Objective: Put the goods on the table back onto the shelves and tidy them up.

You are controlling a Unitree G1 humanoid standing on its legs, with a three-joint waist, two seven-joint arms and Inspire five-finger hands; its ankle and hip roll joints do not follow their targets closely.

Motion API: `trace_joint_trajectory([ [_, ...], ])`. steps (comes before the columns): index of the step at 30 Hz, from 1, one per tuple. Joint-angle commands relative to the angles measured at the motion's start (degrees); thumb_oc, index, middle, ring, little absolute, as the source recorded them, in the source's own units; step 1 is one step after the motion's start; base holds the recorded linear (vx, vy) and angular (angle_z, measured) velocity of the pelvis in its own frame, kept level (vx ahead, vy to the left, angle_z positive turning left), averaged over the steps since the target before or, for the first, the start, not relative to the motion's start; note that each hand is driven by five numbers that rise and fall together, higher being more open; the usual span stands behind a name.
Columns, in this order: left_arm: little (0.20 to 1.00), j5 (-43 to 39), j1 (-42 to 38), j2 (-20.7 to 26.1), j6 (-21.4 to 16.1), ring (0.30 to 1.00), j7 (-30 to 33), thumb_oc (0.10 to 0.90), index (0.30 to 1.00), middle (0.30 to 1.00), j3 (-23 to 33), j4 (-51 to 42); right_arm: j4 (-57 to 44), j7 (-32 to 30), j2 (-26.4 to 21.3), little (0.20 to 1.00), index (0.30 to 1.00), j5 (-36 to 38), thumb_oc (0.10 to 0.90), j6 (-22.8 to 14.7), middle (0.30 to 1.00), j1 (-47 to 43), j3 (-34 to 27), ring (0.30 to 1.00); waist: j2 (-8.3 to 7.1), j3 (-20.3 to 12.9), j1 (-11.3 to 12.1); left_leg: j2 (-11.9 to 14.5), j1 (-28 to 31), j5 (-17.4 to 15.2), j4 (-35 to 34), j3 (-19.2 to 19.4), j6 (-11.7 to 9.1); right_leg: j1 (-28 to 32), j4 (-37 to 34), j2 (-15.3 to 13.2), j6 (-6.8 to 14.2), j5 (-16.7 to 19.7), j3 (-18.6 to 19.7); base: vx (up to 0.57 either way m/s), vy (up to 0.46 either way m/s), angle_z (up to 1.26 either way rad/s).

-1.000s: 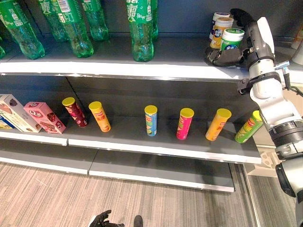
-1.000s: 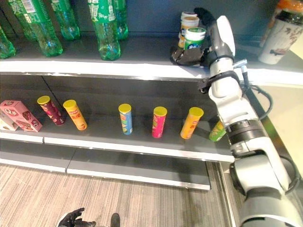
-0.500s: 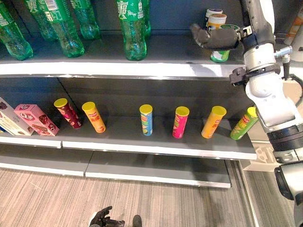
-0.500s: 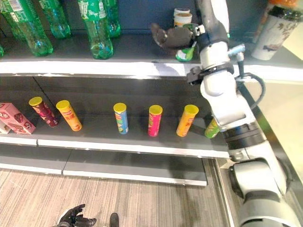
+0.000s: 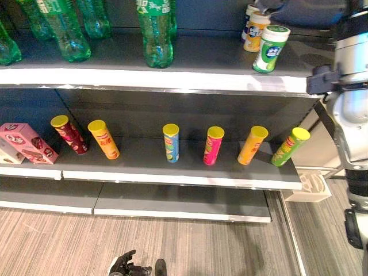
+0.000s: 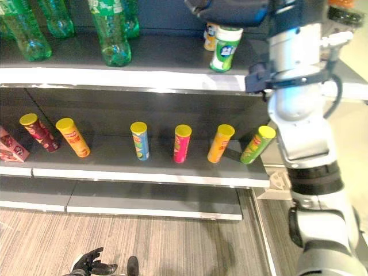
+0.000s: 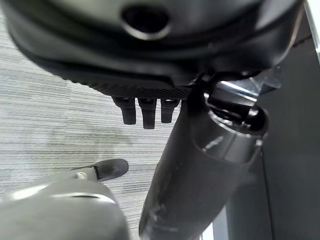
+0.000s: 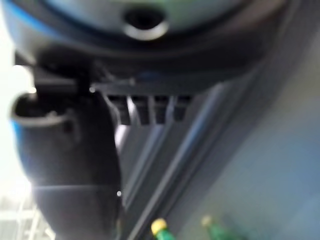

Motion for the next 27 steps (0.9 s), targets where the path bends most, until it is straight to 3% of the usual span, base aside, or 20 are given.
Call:
trace_joint_trajectory([
  [1,0.900,2.2,-5.5,1.9,-2.0,0.900,0.6,0.800,0.900,0.900,-1.0,2.2,-3.6,-1.0,-4.5,0.900,0.900,4.7,0.800,-5.2,0.900,-3.0,-5.9,0.900,-1.48,-2.2,-0.5,4.7,8.1,-9.5,0.4,9.2,-5.1,-1.9,1.3,-1.0,2.7,-1.8,5.4,-0.02,0.032,-0.56],
  [2,0.900,2.2,-5.5,1.9,-2.0,0.900,0.6,0.800,0.900,0.900,-1.0,2.2,-3.6,-1.0,-4.5,0.900,0.900,4.7,0.800,-5.2,0.900,-2.9,-6.0,0.900,-1.51,-2.3,-0.3,4.7,8.1,-9.5,0.4,9.3,-5.1,-2.0,1.3,-1.0,2.7,-1.8,5.5,-0.04,0.061,-0.63],
  [6,0.900,2.5,-7.2,2.3,-1.1,0.900,-1.4,0.800,0.900,0.900,-0.9,2.4,-5.9,0.5,-9.2,0.900,0.900,8.1,0.800,-6.2,0.900,1.0,-9.4,0.900,-2.94,-1.6,-4.7,4.0,8.4,-10.6,0.4,13.1,-3.4,-7.4,4.0,-1.3,3.9,-0.1,11.7,-0.05,0.099,-0.55],
  [7,0.900,2.5,-7.2,2.4,-1.0,0.900,-1.6,0.800,0.900,0.900,-0.8,2.4,-6.0,0.6,-9.1,0.900,0.900,8.2,0.800,-6.2,0.900,1.2,-9.6,0.900,-3.00,-1.7,-4.5,3.9,8.3,-10.7,0.4,13.4,-3.4,-7.7,4.1,-1.3,3.9,-0.1,12.0,-0.04,0.106,-0.80],
  [9,0.900,3.5,-6.3,3.0,-2.9,0.900,-1.2,0.800,0.900,0.900,-0.9,1.7,-4.5,0.4,-12.2,0.900,0.900,8.0,0.800,-5.7,0.900,6.3,-15.0,0.900,-3.79,-0.8,-6.4,3.6,8.6,-11.6,0.4,15.2,-2.7,-10.4,5.4,-1.2,4.6,0.7,14.5,-0.06,0.121,-0.83],
  [10,0.900,5.2,-8.3,3.4,-2.9,0.900,-2.7,0.800,0.900,0.900,-1.6,0.9,-5.6,0.0,-13.4,0.900,0.900,7.4,0.800,-6.4,0.900,10.2,-18.1,0.900,-4.25,0.2,-8.5,3.7,8.4,-11.6,0.4,17.4,-2.4,-13.3,7.0,-0.6,5.2,2.5,16.4,-0.12,0.093,-0.76],
  [12,0.900,7.6,-10.4,4.6,-3.5,0.900,-1.2,0.800,0.900,0.900,-2.2,0.4,-6.4,-0.1,-13.6,0.900,0.900,6.2,0.800,-6.4,0.900,15.8,-23.2,0.900,-4.89,1.1,-11.0,4.2,7.7,-11.4,0.4,19.4,-2.1,-16.0,8.8,0.0,5.5,4.2,17.4,-0.15,0.029,-0.76],
  [13,0.900,8.6,-14.3,10.3,-11.6,0.900,0.5,0.800,0.900,0.900,-5.9,-16.9,-6.5,-0.2,-11.9,0.900,0.900,4.5,0.800,-6.2,0.900,22.4,-26.9,0.900,-5.06,1.2,-11.1,4.7,6.9,-10.9,0.4,20.3,-2.2,-17.3,9.3,0.1,5.5,4.9,17.3,-0.10,-0.035,-0.95],
  [14,0.900,8.6,-14.2,10.5,-11.5,0.900,0.4,0.800,0.900,0.900,-6.1,-17.1,-6.8,-0.2,-11.7,0.900,0.900,4.5,0.800,-6.2,0.900,23.2,-27.7,0.900,-5.27,1.1,-10.8,4.7,6.9,-10.9,0.4,20.4,-2.2,-17.4,9.3,0.1,5.5,4.9,17.4,-0.13,-0.036,-1.00],
  [15,0.900,7.7,-9.8,7.8,-2.3,0.900,-1.4,0.800,0.900,0.900,-2.6,-3.4,-5.7,-1.6,-13.8,0.900,0.900,4.3,0.800,-6.7,0.900,24.9,-31.9,0.900,-4.48,2.0,-10.8,6.1,5.9,-10.6,0.4,22.1,-1.9,-18.3,10.8,-0.8,5.5,4.3,14.7,-0.13,0.002,-0.56],
  [17,0.900,8.2,-8.7,7.8,-2.4,0.900,-2.0,0.800,0.900,0.900,-2.4,-3.7,-4.3,-2.1,-13.7,0.900,0.900,4.3,0.800,-6.1,0.900,28.5,-35.6,0.900,-3.69,1.9,-10.5,7.9,5.3,-10.3,0.4,23.2,-1.9,-17.3,12.3,-2.2,5.4,2.3,12.0,-0.10,0.031,-0.58],
  [20,0.900,7.7,-7.8,8.4,-2.4,0.900,-2.0,0.800,0.900,0.900,-2.5,-4.8,-2.3,-3.5,-14.5,0.900,0.900,4.0,0.800,-6.5,0.900,28.2,-35.4,0.900,-3.53,1.4,-9.3,9.0,4.7,-10.0,0.4,25.4,-2.0,-16.2,13.9,-4.1,4.9,1.1,9.8,-0.09,-0.012,-0.94],
  [22,0.900,7.1,-6.7,8.4,-2.3,0.900,-2.3,0.800,0.900,0.900,-2.5,-5.7,-0.7,-4.1,-13.4,0.900,0.900,4.2,0.800,-6.3,0.900,28.6,-35.7,0.900,-4.23,0.1,-8.4,10.9,4.3,-8.7,0.6,29.3,-2.4,-13.9,14.9,-7.2,5.1,3.5,5.4,-0.12,-0.119,-0.73],
  [27,0.900,6.4,-5.2,8.6,-1.9,0.900,-2.5,0.800,0.900,0.900,-1.8,-7.1,1.3,-4.4,-11.5,0.900,0.900,3.0,0.800,-5.1,0.900,28.6,-33.6,0.900,-6.79,-1.8,-6.4,11.3,5.3,-7.4,1.1,34.5,-3.1,-10.6,11.1,-8.5,5.5,9.7,0.6,-0.07,-0.160,-0.89],
])
